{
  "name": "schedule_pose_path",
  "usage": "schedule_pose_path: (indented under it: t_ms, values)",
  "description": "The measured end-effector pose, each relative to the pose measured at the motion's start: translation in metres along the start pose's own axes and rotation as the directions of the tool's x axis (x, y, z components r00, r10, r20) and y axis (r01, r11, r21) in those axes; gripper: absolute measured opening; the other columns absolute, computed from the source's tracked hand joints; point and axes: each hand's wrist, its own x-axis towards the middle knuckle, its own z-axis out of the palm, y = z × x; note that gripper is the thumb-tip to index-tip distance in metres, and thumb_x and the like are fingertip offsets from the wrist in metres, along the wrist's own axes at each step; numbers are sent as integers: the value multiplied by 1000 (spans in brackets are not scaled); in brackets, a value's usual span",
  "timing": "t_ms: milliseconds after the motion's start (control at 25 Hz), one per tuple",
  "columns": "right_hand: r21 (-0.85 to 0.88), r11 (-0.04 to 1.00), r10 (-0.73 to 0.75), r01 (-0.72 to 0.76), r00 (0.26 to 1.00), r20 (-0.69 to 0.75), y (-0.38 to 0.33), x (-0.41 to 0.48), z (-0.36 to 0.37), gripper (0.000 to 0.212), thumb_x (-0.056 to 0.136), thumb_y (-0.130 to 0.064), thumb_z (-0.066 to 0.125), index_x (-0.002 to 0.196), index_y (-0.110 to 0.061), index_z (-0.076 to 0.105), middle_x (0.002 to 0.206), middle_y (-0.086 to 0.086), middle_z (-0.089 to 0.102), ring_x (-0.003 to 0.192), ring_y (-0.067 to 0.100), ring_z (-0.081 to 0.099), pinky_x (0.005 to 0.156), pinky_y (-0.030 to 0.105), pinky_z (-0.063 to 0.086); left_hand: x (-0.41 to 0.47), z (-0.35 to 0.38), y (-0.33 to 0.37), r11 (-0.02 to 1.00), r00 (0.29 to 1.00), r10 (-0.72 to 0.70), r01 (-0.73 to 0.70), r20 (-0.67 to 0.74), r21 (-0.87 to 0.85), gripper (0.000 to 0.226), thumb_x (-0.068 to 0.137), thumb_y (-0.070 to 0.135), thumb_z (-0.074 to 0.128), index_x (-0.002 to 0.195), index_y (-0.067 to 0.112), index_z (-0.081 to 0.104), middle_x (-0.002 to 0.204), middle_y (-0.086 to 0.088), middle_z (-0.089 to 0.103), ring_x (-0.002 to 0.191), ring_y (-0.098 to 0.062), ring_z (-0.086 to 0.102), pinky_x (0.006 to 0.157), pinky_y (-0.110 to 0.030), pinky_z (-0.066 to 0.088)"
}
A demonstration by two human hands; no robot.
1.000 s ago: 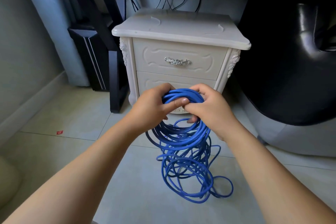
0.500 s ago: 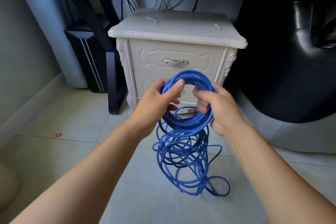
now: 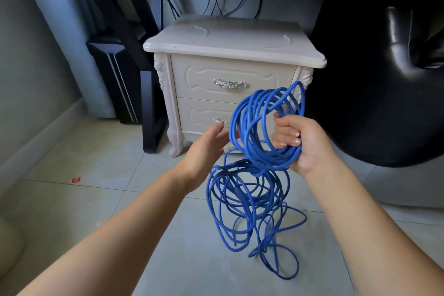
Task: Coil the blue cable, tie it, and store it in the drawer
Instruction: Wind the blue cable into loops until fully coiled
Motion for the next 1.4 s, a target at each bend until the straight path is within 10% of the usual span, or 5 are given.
schedule_pose_path:
  t_ms: [80, 320, 680, 1160, 1400]
  values:
    - [26, 999, 29, -30, 998, 47, -3, -1, -1, 22, 91, -3, 41, 74, -10, 53, 39, -11, 25, 30, 4, 25, 37, 15, 28, -1, -5, -9, 974, 1000, 0, 2, -9, 226, 39, 99, 29, 42, 135, 26, 55, 131, 14, 59, 117, 12, 51, 114, -27, 32]
    - [97, 990, 83, -102, 979, 189, -5, -5, -2, 43, 87, -5, 40, 49, -13, 58, 38, -11, 28, 27, 6, 30, 33, 14, 32, 17, -3, -36, 607, 989, -55, -76, 137, 791, 102, 64, 27, 78, 151, 27, 25, 149, -2, 33, 138, -20, 32, 113, -34, 32]
    - [161, 982, 58, -97, 971, 232, -13, -10, -6, 36, 86, -10, 43, 53, -14, 58, 37, -10, 29, 29, 7, 32, 35, 13, 35, 16, -1, -46, 300, 992, 95, 49, -81, 953, 25, 79, 28, 65, 102, 20, 61, 86, 4, 54, 89, -24, 54, 71, -30, 42]
    - [96, 975, -173, 200, 957, -233, -26, -9, -28, 21, 94, 0, 43, 78, -13, 47, 39, -10, 27, 29, 4, 27, 38, 16, 33, 5, -29, -14, 900, 967, -59, 159, -247, 405, 19, 91, 8, 51, 93, 13, 69, 55, -7, 58, 46, -18, 59, 70, -40, 58]
    - [7, 968, -237, 251, 921, -308, -20, -8, -23, 22, 92, 1, 45, 75, -14, 46, 42, -10, 25, 33, 5, 23, 39, 19, 31, 4, -29, -13, 736, 953, 75, 145, -292, 661, 26, 83, 38, 74, 79, 12, 71, 74, 0, 57, 64, -14, 59, 62, -29, 54]
